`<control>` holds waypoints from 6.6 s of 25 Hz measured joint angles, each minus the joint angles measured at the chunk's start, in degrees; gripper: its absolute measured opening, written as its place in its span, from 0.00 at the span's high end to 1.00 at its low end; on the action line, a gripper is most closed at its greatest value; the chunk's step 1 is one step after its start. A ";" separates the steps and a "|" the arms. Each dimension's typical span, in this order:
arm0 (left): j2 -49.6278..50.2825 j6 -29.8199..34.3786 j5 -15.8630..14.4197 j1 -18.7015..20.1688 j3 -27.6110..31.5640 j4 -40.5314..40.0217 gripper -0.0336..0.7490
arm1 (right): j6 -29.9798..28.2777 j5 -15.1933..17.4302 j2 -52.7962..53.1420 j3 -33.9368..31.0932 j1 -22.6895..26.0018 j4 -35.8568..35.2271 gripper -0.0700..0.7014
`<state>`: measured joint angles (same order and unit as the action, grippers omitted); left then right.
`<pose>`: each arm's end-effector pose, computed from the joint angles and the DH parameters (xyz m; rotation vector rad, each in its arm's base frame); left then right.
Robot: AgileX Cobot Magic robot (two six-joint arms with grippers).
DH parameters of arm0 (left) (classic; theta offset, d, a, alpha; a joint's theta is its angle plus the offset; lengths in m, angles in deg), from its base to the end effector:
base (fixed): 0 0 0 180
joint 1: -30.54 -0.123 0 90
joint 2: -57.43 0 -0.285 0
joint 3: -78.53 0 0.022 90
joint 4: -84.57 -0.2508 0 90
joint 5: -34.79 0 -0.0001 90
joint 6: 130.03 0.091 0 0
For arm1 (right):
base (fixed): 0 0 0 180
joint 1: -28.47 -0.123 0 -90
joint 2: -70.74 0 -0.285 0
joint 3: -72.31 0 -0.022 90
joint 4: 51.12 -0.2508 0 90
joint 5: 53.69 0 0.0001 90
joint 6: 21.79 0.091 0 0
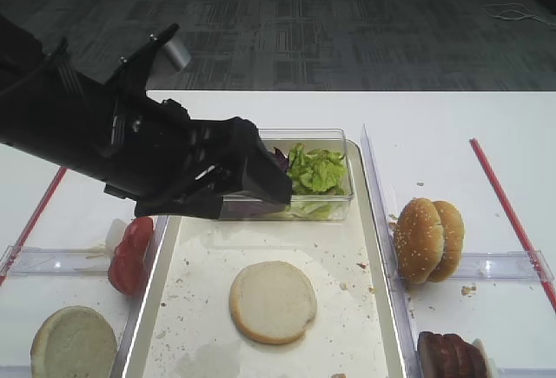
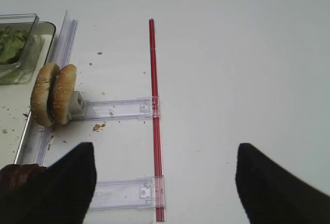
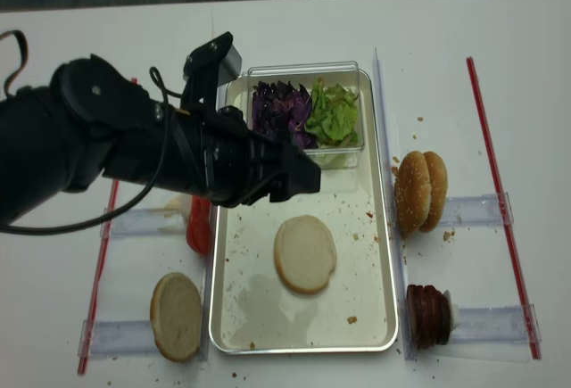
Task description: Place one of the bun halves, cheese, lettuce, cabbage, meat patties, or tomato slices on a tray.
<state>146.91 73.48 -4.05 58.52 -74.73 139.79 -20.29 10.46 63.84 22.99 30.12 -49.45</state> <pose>0.2264 -0.1734 0.2564 0.3251 2.5619 -1.0442 -0.0083 -0.0021 0.2689 0.0602 2.0998 -0.0368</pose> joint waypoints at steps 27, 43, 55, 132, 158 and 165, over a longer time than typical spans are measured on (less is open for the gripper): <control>-1.22 -35.43 -10.20 0.00 0.00 -56.33 0.16 | 0.12 -0.12 0.00 0.00 0.00 0.00 0.15; -1.22 -42.56 -12.84 -9.04 0.00 -64.22 0.17 | 0.12 -0.12 0.00 0.00 0.00 0.00 0.15; -1.26 -35.88 -13.74 -22.08 0.00 -61.35 0.17 | 0.12 -0.12 0.00 0.00 0.00 0.00 0.15; -61.30 -32.58 -33.51 -26.57 17.77 -57.73 0.17 | -0.20 -0.01 0.00 0.00 0.00 0.00 0.15; -65.19 -31.44 -33.20 -26.57 20.11 -59.74 0.17 | -0.39 -0.01 0.00 0.00 0.00 0.00 0.15; -73.53 -31.44 -33.55 -26.57 20.11 -59.23 0.17 | -0.39 -0.01 0.00 0.00 0.00 0.00 0.15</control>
<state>73.38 42.04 -37.60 31.95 -54.62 80.57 -20.68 10.44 63.84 22.99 30.12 -49.45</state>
